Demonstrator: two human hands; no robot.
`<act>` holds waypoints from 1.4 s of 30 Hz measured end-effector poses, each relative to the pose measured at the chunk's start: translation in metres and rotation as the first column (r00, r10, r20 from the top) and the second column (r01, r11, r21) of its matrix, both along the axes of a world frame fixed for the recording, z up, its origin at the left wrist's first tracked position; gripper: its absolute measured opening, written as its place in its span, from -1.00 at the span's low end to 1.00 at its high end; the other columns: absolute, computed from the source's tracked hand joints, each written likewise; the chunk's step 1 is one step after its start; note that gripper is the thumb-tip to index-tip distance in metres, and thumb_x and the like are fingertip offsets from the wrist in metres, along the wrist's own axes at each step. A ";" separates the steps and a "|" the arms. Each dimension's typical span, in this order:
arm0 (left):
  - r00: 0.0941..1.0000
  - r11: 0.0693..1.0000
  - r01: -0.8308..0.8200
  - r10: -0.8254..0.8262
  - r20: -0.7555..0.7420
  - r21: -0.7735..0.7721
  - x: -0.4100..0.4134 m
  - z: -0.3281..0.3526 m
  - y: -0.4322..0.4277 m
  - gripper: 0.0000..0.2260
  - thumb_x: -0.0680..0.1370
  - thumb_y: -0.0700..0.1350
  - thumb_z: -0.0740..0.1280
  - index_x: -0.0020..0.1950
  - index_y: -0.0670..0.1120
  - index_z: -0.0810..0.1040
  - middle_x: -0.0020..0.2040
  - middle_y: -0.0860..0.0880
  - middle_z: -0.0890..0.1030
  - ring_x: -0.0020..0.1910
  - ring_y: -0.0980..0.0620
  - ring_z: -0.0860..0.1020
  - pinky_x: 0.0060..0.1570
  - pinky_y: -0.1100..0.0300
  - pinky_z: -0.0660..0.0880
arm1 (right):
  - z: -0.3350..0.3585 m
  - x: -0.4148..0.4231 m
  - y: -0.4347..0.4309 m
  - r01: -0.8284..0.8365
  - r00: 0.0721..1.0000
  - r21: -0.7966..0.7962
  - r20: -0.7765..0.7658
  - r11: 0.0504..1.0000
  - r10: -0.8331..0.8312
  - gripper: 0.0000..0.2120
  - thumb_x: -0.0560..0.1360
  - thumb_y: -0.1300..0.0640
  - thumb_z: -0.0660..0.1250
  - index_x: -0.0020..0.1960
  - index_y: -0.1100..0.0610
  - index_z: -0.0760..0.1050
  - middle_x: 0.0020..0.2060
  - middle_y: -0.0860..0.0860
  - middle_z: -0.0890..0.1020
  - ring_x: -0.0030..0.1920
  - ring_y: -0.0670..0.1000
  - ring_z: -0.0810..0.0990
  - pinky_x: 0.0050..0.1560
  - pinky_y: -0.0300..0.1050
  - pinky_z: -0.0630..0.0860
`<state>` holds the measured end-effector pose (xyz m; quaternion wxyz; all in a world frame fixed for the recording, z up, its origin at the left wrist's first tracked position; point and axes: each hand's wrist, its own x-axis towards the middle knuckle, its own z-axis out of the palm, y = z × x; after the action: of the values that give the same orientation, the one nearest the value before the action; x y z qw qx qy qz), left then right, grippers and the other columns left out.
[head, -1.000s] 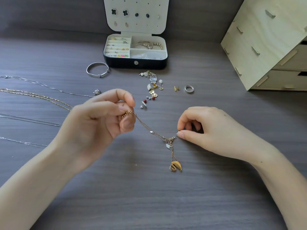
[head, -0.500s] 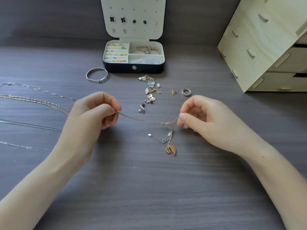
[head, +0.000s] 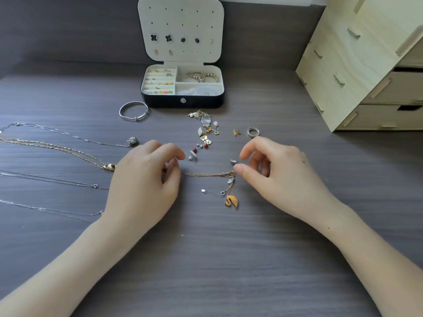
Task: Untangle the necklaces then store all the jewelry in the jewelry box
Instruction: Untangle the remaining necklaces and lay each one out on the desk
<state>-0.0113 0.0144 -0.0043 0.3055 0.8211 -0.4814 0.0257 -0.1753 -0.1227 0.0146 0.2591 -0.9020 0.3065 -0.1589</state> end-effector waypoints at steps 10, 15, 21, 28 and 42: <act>0.938 0.928 0.347 -0.347 -0.027 0.138 -0.028 -0.004 -0.005 -0.77 0.42 0.12 0.22 -0.14 0.03 0.57 -0.14 0.06 0.47 -0.17 0.01 0.43 -0.18 0.18 0.35 | 0.013 -0.007 0.011 -0.286 0.923 0.061 -0.251 0.956 0.292 -0.88 0.37 -0.08 0.42 -0.20 -0.08 0.52 -0.32 -0.15 0.55 -0.22 -0.14 0.47 -0.19 -0.25 0.40; 0.933 0.929 0.353 -0.359 0.033 0.108 -0.028 -0.013 -0.010 -0.80 0.48 0.00 0.22 -0.24 -0.08 0.51 -0.23 0.01 0.47 -0.24 0.02 0.40 -0.20 0.21 0.29 | 0.017 -0.009 0.005 -0.243 0.925 0.138 -0.264 0.960 0.272 -0.85 0.39 -0.01 0.44 -0.28 -0.07 0.48 -0.38 -0.17 0.55 -0.28 -0.23 0.48 -0.26 -0.37 0.36; 0.924 0.931 0.359 -0.364 0.119 0.064 -0.035 -0.014 0.000 -0.76 0.52 -0.03 0.15 -0.24 -0.12 0.49 -0.24 -0.04 0.49 -0.27 -0.04 0.42 -0.23 0.17 0.30 | 0.023 -0.010 -0.008 -0.152 0.974 0.462 -0.082 0.874 0.213 -0.88 0.39 0.14 0.47 -0.26 0.05 0.53 -0.42 -0.13 0.61 -0.42 -0.23 0.51 -0.36 -0.39 0.41; 0.867 0.877 0.476 -0.481 0.129 0.072 -0.054 -0.011 0.013 -0.81 0.53 -0.08 0.17 -0.24 -0.09 0.47 -0.20 0.01 0.52 -0.27 -0.03 0.46 -0.23 0.18 0.34 | 0.025 -0.008 -0.008 -0.193 0.973 0.633 0.224 0.750 0.061 -0.90 0.42 0.27 0.40 -0.20 0.19 0.49 -0.31 0.07 0.69 -0.33 -0.07 0.60 -0.30 -0.21 0.53; 0.662 0.674 0.736 -0.736 -0.143 -0.062 -0.060 0.000 0.028 -0.86 0.52 -0.12 0.31 -0.05 -0.04 0.66 0.09 0.13 0.64 -0.05 0.11 0.57 -0.04 0.29 0.49 | 0.011 -0.001 0.014 -0.292 0.954 0.440 0.069 0.849 0.293 -0.91 0.36 0.11 0.51 -0.26 0.05 0.60 -0.49 -0.20 0.53 -0.45 -0.16 0.35 -0.41 -0.40 0.28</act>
<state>-0.0718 0.0427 -0.0040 0.3261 0.5562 -0.7465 -0.1645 -0.1764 -0.1084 0.0252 0.4795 -0.8548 0.1940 -0.0429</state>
